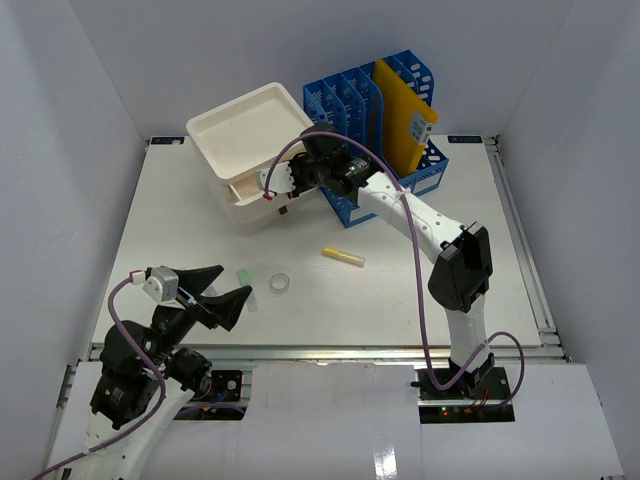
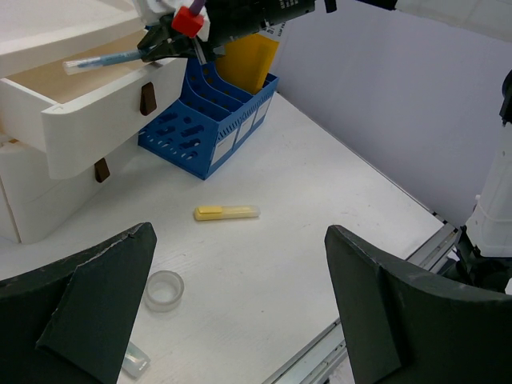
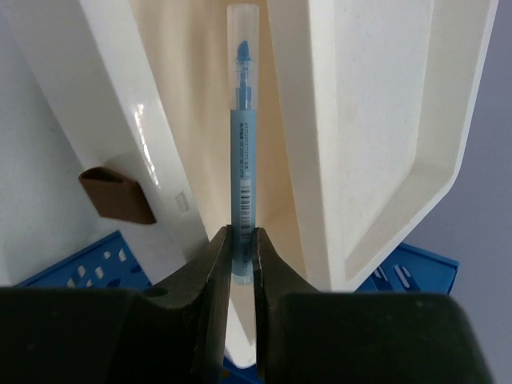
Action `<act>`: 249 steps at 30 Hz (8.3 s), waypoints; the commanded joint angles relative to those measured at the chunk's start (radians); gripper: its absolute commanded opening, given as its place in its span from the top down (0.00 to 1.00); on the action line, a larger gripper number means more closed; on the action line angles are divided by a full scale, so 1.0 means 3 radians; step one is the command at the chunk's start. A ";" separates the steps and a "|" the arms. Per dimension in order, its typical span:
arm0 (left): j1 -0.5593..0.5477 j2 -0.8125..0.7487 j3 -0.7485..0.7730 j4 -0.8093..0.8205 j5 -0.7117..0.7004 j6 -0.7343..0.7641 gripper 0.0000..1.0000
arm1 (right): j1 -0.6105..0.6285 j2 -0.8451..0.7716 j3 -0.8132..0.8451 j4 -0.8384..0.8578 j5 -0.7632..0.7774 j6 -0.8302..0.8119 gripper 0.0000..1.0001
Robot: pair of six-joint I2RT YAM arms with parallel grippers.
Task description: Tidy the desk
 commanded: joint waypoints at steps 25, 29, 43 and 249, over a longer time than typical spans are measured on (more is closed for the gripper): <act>-0.0002 0.2821 0.1030 -0.0024 0.0344 0.0106 0.41 | -0.0780 -0.2553 -0.2692 -0.0209 -0.2894 0.1188 0.75; -0.0062 0.3366 0.1502 -0.0100 0.0276 0.0381 0.42 | -0.1012 -0.3079 -0.3568 -0.0161 -0.3240 0.1003 0.83; -0.0426 0.4728 0.2569 -0.0363 -0.0150 0.2076 0.41 | -0.1570 -0.3298 -0.4201 -0.0351 -0.3677 0.0542 0.85; -0.1342 0.0776 0.0335 -0.1020 -0.1402 -0.1434 0.02 | -0.0297 -0.0981 -0.3283 0.1379 -0.0534 0.2251 0.45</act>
